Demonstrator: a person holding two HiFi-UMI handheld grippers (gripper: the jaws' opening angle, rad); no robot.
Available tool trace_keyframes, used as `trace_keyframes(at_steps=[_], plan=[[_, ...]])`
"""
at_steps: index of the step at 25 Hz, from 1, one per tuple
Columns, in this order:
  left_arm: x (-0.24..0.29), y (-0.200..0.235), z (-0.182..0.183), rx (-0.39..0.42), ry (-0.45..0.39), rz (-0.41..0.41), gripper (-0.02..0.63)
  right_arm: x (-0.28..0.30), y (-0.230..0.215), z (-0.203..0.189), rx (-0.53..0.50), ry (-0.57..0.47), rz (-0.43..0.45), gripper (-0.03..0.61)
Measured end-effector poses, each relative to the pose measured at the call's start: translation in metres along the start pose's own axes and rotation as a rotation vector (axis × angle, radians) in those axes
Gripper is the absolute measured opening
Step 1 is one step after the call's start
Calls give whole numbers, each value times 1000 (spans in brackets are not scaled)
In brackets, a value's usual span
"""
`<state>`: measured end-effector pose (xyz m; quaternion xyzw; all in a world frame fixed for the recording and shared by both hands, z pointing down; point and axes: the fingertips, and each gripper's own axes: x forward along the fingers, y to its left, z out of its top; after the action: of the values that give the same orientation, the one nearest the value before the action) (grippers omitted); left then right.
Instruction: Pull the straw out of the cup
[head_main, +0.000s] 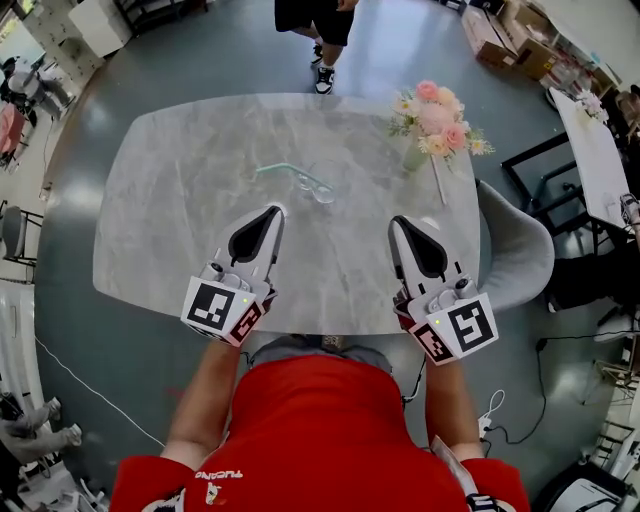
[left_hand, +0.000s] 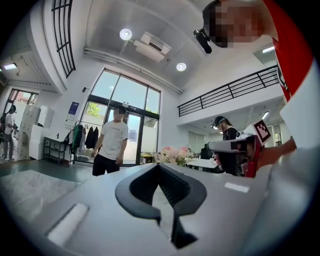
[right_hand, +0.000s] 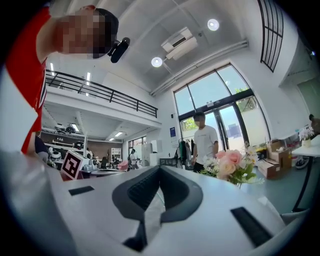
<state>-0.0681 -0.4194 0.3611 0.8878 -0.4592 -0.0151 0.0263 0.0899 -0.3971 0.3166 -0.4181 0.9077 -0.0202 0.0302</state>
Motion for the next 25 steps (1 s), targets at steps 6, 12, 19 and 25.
trace_keyframes(at_steps=[6,12,19,25], plan=[[27,16,-40,-55,56,-10,5,13,-4,-11,-1,38,-17,0],[51,38,-89,-136,135,11,9,19,-9,-16,-3,65,-36,0],[83,56,-126,-258,195,-2,135,21,-13,-26,-2,103,-69,0],[112,70,-153,-323,235,5,195,16,-16,-34,-8,140,-101,0]])
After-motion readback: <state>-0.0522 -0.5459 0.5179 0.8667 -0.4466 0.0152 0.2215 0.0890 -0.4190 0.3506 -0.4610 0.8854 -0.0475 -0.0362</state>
